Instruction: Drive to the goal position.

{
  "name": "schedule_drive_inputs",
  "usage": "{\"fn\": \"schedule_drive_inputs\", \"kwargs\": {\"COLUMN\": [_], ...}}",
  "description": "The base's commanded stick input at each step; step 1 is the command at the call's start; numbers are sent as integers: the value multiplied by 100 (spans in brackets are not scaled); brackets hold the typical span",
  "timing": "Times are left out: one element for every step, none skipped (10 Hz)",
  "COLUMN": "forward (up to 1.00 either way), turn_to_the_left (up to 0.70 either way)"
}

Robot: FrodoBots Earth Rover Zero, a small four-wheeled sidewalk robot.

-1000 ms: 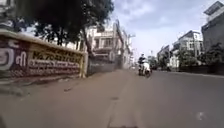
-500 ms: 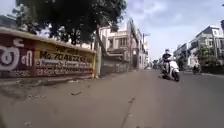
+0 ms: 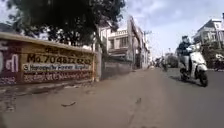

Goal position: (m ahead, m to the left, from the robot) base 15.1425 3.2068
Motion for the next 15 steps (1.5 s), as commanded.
{"fn": "schedule_drive_inputs", "kwargs": {"forward": [100,100,100,100,100,100,100,100,100,100,100,100,100,100,100], "turn_to_the_left": [-34,-34,-34,-34,-34,-34,-34,6,6,6,6,6,6,6,6]}}
